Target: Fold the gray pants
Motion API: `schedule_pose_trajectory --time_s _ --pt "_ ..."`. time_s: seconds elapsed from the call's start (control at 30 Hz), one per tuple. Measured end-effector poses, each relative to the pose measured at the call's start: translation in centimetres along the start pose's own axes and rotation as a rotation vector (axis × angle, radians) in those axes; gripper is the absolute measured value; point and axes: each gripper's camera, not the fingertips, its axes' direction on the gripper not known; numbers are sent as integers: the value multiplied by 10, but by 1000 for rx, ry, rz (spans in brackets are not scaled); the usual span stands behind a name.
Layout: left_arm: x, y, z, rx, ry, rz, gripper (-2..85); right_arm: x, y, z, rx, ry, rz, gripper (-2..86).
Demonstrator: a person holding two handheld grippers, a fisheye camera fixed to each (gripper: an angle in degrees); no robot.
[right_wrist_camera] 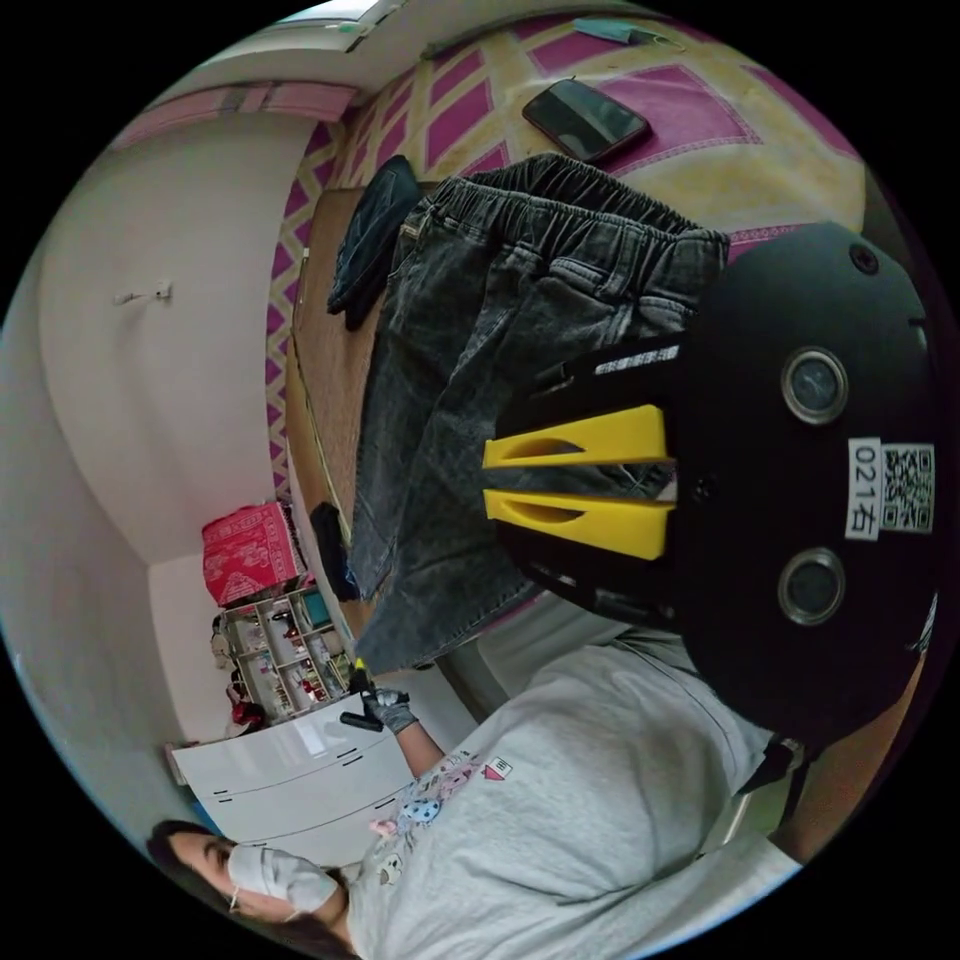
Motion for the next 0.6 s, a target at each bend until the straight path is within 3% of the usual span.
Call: schedule_pose_trajectory --time_s 0.07,0.17,0.37,0.6 --pt "-7 3 4 -46 -56 -14 -9 0 -2 10 -20 14 6 21" --pt "-43 29 40 -296 -90 -201 -9 1 -2 34 -95 48 23 9" --pt "-42 47 18 -196 -17 -250 -10 1 14 67 -253 216 71 -5" --pt "-9 42 -39 -22 -35 -166 -9 -45 29 78 -176 443 70 -6"
